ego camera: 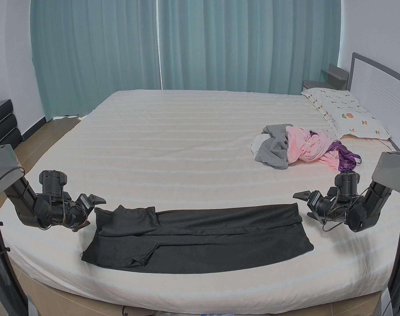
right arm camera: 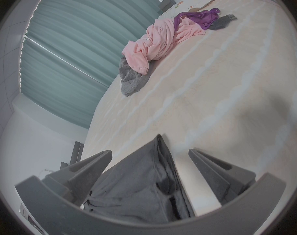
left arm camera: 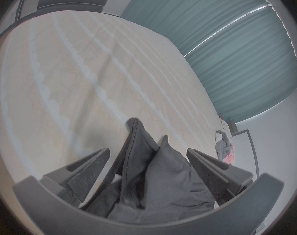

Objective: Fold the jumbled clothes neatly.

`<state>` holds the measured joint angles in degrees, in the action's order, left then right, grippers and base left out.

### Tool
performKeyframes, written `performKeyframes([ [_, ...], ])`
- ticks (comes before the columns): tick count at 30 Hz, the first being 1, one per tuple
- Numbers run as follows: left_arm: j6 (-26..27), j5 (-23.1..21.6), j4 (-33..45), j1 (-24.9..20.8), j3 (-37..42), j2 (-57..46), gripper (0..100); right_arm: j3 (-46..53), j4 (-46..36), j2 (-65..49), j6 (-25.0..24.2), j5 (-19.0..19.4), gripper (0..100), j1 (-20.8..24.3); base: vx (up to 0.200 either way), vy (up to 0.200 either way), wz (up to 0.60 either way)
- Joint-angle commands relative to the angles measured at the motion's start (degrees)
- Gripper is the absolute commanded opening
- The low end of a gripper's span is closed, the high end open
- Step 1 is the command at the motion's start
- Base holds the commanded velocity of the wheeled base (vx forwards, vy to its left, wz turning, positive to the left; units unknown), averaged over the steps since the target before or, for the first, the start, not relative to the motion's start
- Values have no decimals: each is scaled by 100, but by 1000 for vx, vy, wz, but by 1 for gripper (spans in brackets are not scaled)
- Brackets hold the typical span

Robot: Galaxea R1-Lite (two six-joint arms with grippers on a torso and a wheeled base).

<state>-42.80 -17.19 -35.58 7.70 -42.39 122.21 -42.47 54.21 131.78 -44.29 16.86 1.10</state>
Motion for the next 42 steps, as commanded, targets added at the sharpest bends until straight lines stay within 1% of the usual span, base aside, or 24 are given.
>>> performKeyframes([
  [1, -79, -48, 8, -41, 503, -637, 100, 582, 257, -539, -98, 2, 100, 31, 0, 0, 0],
  [3, -79, -57, 8, -59, 723, -716, 100, 837, 309, -698, -89, 2, 100, 40, 0, 0, 0],
  [5, -79, -57, -19, -76, 855, -725, 100, 1004, 309, -742, -80, 2, 100, 48, -200, 0, 0],
  [9, -62, -57, -45, -94, 952, -716, 100, 1066, 309, -689, -89, 2, 100, 40, -200, 0, 0],
  [12, -35, -57, -45, -111, 943, -681, 100, 1048, 309, -627, -80, 28, 100, 48, 0, 0, 0],
  [17, -35, -48, -54, -111, 855, -611, 100, 872, 309, -372, -36, 169, 100, 48, 0, 0, 0],
  [20, -88, -65, -63, -102, 855, -620, 100, 705, 292, -267, -18, 169, 100, 57, 0, 0, 0],
  [25, -97, -303, -89, -59, 890, -620, 100, 485, 239, -91, 87, 151, 100, 84, 0, 0, 0],
  [30, -132, -311, -89, -59, 899, -620, 100, 125, 221, 375, 210, 116, 100, 119, 0, 0, 0],
  [34, -132, -303, -89, -59, 899, -620, 100, -7, 221, 524, 342, 116, 100, 136, 0, 0, 0],
  [42, -132, -303, -98, -50, 881, -584, 100, -367, 54, 647, 342, 116, 100, 321, 0, 0, 0],
])
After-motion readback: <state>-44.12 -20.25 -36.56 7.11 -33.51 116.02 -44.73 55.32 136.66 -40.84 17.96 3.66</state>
